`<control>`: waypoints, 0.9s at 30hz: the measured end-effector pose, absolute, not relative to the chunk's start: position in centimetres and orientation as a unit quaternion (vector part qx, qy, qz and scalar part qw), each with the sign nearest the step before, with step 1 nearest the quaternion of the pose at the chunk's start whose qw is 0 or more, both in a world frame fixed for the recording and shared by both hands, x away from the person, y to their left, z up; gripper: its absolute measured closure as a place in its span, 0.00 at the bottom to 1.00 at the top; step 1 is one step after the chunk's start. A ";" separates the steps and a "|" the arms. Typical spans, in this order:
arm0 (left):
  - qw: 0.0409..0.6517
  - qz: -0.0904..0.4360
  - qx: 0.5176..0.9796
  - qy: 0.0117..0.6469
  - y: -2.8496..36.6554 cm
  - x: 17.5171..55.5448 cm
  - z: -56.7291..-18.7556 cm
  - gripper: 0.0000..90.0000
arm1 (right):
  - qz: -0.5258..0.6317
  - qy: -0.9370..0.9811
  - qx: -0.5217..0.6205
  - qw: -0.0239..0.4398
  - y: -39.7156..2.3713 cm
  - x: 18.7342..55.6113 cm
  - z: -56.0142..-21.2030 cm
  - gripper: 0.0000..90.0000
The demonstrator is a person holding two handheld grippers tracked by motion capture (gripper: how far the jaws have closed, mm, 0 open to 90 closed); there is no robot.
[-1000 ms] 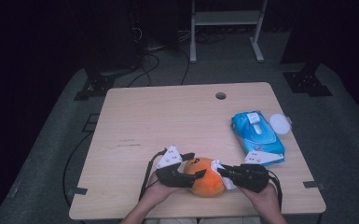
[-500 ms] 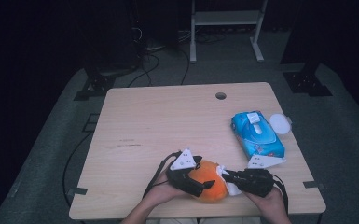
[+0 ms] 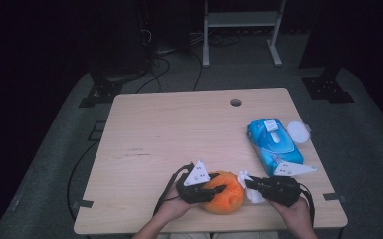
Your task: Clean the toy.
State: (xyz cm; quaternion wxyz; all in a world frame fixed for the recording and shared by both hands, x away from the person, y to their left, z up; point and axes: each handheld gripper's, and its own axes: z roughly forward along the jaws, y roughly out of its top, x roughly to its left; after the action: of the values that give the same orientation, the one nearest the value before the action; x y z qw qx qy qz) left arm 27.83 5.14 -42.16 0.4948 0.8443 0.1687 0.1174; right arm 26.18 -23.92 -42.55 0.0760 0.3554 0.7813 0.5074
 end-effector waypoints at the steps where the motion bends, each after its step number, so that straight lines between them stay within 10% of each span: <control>1: 0.496 0.120 0.843 0.171 5.3 27.9 -42.1 0.68 | 0.507 0.779 0.359 0.081 -24.3 26.3 -42.5 0.88; 27: 0.510 0.167 0.819 0.202 7.2 29.5 -41.2 0.84 | 0.475 0.786 0.385 0.098 -26.2 27.5 -43.8 0.88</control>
State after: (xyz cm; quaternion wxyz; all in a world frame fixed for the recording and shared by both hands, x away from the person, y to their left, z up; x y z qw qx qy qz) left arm 29.47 7.18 -41.23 0.5096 0.8194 0.2024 0.1673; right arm 27.48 -26.21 -43.85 0.0976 0.3846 0.7856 0.4747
